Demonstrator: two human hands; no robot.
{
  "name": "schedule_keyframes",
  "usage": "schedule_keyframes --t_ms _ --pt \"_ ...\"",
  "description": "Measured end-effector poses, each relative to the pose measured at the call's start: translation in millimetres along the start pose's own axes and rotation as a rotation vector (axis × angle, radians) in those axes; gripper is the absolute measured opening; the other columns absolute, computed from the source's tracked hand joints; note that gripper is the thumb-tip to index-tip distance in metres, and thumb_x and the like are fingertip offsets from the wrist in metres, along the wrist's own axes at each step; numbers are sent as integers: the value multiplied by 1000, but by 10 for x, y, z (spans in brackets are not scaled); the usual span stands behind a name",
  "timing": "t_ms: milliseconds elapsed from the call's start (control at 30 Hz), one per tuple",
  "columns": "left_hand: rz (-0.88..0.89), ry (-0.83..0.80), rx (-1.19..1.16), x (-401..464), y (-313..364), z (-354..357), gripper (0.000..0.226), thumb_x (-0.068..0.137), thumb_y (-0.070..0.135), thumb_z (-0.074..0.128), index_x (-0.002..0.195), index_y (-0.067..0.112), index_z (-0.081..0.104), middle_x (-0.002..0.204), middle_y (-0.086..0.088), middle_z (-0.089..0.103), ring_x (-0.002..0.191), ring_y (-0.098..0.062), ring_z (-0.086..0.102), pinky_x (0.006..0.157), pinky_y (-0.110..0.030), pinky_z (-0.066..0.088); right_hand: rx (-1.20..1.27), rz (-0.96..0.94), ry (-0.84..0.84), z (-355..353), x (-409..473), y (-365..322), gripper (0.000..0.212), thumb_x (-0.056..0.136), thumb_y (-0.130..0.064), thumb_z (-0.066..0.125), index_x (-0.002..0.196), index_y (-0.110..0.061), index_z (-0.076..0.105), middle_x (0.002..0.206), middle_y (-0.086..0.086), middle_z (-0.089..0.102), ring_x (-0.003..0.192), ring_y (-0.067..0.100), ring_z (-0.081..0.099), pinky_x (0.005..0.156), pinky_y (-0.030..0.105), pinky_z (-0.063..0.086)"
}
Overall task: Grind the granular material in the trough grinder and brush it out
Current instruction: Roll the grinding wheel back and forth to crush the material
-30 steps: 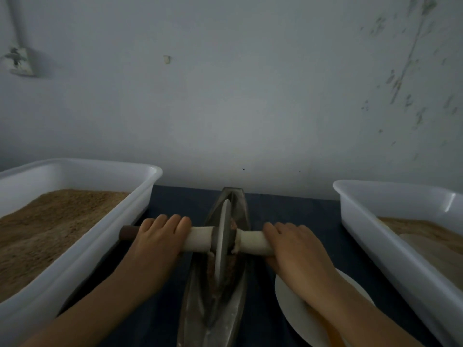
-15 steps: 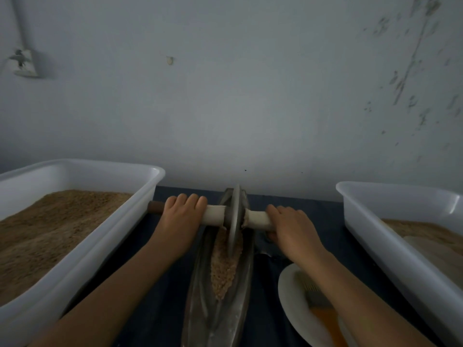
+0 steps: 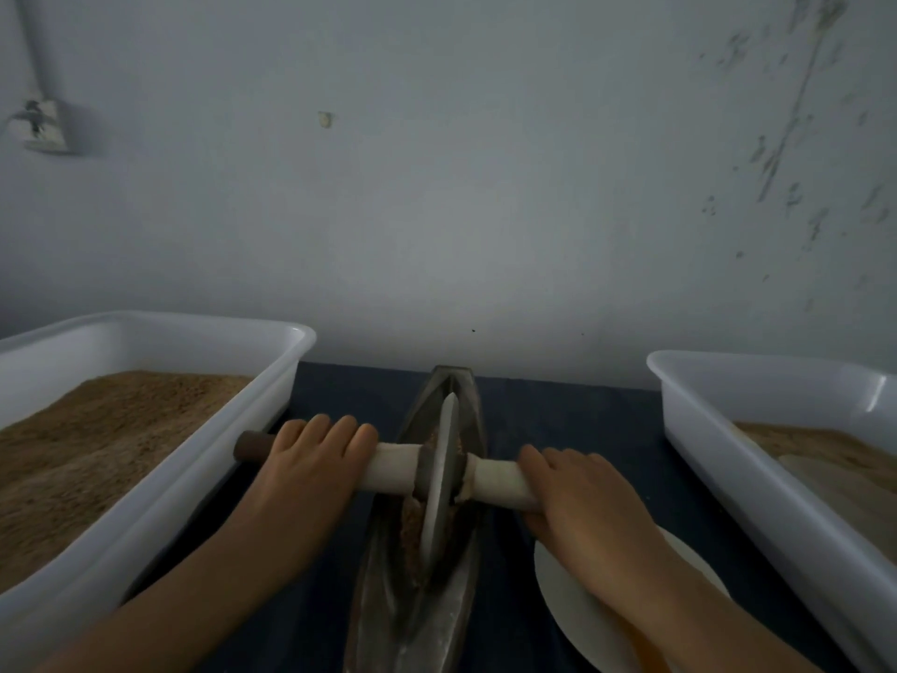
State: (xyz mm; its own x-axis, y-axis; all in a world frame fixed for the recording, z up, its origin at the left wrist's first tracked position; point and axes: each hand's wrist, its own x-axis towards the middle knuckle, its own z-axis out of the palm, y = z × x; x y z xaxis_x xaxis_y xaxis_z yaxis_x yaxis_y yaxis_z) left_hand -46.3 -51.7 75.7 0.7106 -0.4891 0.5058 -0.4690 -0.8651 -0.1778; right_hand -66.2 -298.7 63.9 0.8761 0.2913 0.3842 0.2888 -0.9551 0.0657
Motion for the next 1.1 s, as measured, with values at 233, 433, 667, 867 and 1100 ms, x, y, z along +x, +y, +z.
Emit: schedule_keyframes --t_ms 233,433,667,867,1100 --pt "-86 -36 -38 255 -114 324 31 83 23 62 112 21 51 113 3 53 102 -17 50 92 -31 36 -85 3 78 84 342 136 22 89 -29 49 110 -21 48 105 -1 57 96 20 52 68 29 21" --pt "-146 -5 24 559 -113 449 27 87 20 53 113 22 45 114 3 51 104 -18 47 88 -31 31 -125 55 82 174 568 276 23 87 -25 52 108 -18 47 104 1 57 96 21 51 66 30 21" --pt "-119 -14 9 395 -80 389 33 87 25 56 117 23 44 117 4 49 106 -16 45 93 -29 30 -134 37 80 179 426 236 22 89 -26 50 109 -20 47 102 -1 57 93 20 52 67 29 21" --pt "-76 -86 19 153 -73 231 41 87 31 57 122 29 37 122 10 43 109 -11 42 97 -27 29 -65 5 23 48 165 88 25 89 -31 52 112 -23 44 106 -4 56 95 15 52 71 26 22" --pt "-38 -62 -37 -8 -69 125 45 62 16 82 100 18 60 95 0 61 82 -20 57 77 -38 46 -61 -18 27 -48 34 -7 24 91 -31 46 114 -24 45 107 -6 55 96 14 51 69 26 20"
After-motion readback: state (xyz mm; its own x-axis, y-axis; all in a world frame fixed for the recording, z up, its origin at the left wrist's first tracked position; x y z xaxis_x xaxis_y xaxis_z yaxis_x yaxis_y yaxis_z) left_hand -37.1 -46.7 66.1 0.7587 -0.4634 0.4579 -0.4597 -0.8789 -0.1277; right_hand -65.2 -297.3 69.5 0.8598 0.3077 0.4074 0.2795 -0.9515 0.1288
